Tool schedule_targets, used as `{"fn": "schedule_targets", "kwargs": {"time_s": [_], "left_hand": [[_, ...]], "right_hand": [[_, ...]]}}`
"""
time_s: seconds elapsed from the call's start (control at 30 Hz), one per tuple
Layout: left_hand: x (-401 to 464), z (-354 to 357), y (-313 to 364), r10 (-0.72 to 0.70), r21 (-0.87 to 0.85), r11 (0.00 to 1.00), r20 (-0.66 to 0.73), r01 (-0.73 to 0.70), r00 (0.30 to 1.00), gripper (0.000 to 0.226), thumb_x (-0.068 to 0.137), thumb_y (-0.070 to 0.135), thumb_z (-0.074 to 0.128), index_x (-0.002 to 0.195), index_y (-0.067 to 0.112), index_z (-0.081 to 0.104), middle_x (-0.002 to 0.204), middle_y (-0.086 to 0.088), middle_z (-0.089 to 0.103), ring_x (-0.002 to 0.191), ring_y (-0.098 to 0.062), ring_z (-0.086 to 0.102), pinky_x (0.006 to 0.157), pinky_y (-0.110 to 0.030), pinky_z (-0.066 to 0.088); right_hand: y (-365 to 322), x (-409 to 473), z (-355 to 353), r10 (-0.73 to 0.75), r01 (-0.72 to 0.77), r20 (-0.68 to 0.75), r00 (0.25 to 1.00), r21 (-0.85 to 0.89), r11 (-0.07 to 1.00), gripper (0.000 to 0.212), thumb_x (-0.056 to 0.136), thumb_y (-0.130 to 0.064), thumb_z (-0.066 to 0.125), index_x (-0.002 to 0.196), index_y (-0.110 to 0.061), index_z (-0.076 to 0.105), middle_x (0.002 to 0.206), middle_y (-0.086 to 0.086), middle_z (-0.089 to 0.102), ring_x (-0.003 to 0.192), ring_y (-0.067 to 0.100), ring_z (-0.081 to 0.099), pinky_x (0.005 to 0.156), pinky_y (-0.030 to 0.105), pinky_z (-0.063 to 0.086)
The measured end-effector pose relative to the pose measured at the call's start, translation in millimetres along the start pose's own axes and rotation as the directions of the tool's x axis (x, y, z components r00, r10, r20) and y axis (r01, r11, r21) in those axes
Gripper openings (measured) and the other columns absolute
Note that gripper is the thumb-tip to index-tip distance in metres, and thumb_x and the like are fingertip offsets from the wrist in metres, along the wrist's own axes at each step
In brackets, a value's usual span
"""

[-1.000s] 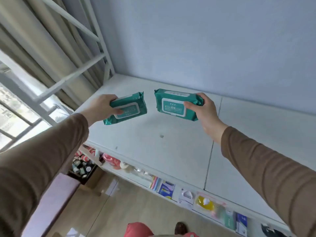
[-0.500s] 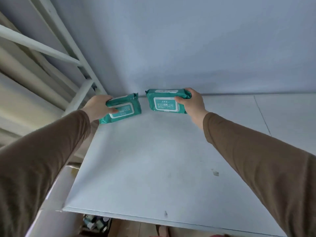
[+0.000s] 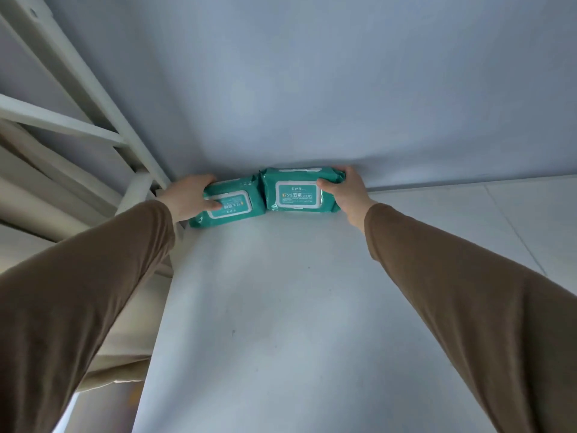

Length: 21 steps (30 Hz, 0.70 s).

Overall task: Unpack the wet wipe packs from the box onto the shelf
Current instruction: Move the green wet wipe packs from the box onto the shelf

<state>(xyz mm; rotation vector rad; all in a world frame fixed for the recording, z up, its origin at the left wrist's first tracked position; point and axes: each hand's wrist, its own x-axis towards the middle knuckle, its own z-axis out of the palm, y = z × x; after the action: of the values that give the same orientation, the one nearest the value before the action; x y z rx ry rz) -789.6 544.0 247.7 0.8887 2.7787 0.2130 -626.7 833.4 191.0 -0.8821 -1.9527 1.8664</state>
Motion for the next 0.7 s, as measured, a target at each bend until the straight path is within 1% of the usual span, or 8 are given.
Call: {"fn": "schedule_targets", "kwargs": {"time_s": [0.03, 0.1, 0.17, 0.2, 0.3, 0.47, 0.57, 0.7], "left_hand": [[1.1, 3.3, 0.0, 0.003, 0.004, 1.000, -0.057, -0.002, 0.998, 0.046, 0.078, 0.031, 0.077, 0.118, 0.019, 0.057, 0.115, -0.006, 0.064, 0.104, -0.029, 0.060, 0.085, -0.038, 0.049], [0.5, 10.3, 1.7, 0.037, 0.034, 0.999, -0.194, -0.031, 0.980, 0.050, 0.076, 0.029, 0.078, 0.118, 0.015, 0.056, 0.116, -0.010, 0.058, 0.108, -0.033, 0.054, 0.089, -0.042, 0.047], [-1.3, 17.7, 4.2, 0.118, 0.093, 0.991, -0.304, -0.093, 0.945, 0.049, 0.074, 0.028, 0.079, 0.115, 0.012, 0.057, 0.114, -0.012, 0.056, 0.107, -0.035, 0.049, 0.091, -0.044, 0.044], [-2.1, 20.4, 6.2, 0.152, 0.121, 0.986, -0.331, -0.118, 0.931, 0.049, 0.074, 0.028, 0.079, 0.115, 0.012, 0.057, 0.114, -0.012, 0.055, 0.107, -0.034, 0.048, 0.091, -0.045, 0.044], [-0.7, 24.5, 13.9, 0.197, 0.163, 0.975, -0.342, -0.149, 0.919, 0.052, 0.074, 0.032, 0.080, 0.117, 0.013, 0.057, 0.114, -0.010, 0.055, 0.108, -0.033, 0.046, 0.092, -0.045, 0.043], [3.8, 28.5, 24.9, 0.154, 0.200, 0.976, -0.337, -0.089, 0.929, 0.048, 0.077, 0.028, 0.078, 0.116, 0.012, 0.054, 0.115, -0.012, 0.054, 0.109, -0.034, 0.047, 0.089, -0.048, 0.046], [3.4, 30.3, 29.5, 0.112, 0.215, 0.976, -0.341, -0.038, 0.933, 0.048, 0.078, 0.027, 0.077, 0.116, 0.011, 0.053, 0.116, -0.012, 0.054, 0.111, -0.035, 0.047, 0.087, -0.049, 0.047], [-1.2, 28.3, 35.4, 0.085, 0.214, 0.977, -0.340, -0.011, 0.936, 0.052, 0.077, 0.027, 0.078, 0.118, 0.010, 0.051, 0.118, -0.013, 0.053, 0.112, -0.035, 0.046, 0.087, -0.050, 0.047]], "right_hand": [[2.3, 0.7, 1.7, -0.003, 0.004, -0.045, 0.999, 0.010, 1.000, 0.044, 0.078, -0.025, 0.082, 0.111, -0.017, 0.054, 0.105, 0.000, 0.066, 0.099, 0.021, 0.067, 0.082, 0.037, 0.057], [9.7, -2.7, 3.7, -0.032, 0.030, -0.108, 0.994, -0.015, 0.999, 0.051, 0.074, -0.036, 0.083, 0.112, -0.017, 0.054, 0.107, 0.000, 0.067, 0.099, 0.019, 0.067, 0.088, 0.044, 0.056], [18.1, -9.9, 5.0, -0.089, 0.081, -0.092, 0.992, -0.092, 0.992, 0.056, 0.070, -0.041, 0.083, 0.111, -0.020, 0.052, 0.107, -0.004, 0.067, 0.098, 0.015, 0.067, 0.090, 0.042, 0.055], [21.4, -13.1, 6.8, -0.114, 0.106, -0.058, 0.992, -0.124, 0.987, 0.058, 0.069, -0.039, 0.085, 0.112, -0.022, 0.051, 0.108, -0.005, 0.067, 0.098, 0.014, 0.066, 0.091, 0.040, 0.054], [24.6, -16.6, 12.6, -0.162, 0.149, -0.044, 0.986, -0.205, 0.967, 0.060, 0.071, -0.033, 0.086, 0.114, -0.023, 0.044, 0.112, -0.005, 0.065, 0.100, 0.015, 0.065, 0.092, 0.038, 0.052], [25.6, -20.5, 19.1, -0.271, 0.202, -0.096, 0.958, -0.446, 0.872, 0.057, 0.075, -0.028, 0.082, 0.113, -0.015, 0.042, 0.115, 0.001, 0.063, 0.102, 0.025, 0.062, 0.086, 0.041, 0.052], [21.5, -17.3, 23.4, -0.239, 0.149, -0.125, 0.963, -0.491, 0.858, 0.059, 0.074, -0.022, 0.083, 0.116, -0.011, 0.043, 0.120, 0.006, 0.062, 0.108, 0.030, 0.060, 0.090, 0.045, 0.051], [22.2, -21.5, 18.5, -0.197, 0.093, -0.160, 0.967, -0.502, 0.860, 0.060, 0.075, -0.027, 0.082, 0.118, -0.009, 0.046, 0.119, 0.009, 0.060, 0.113, 0.031, 0.054, 0.092, 0.046, 0.049]]}}
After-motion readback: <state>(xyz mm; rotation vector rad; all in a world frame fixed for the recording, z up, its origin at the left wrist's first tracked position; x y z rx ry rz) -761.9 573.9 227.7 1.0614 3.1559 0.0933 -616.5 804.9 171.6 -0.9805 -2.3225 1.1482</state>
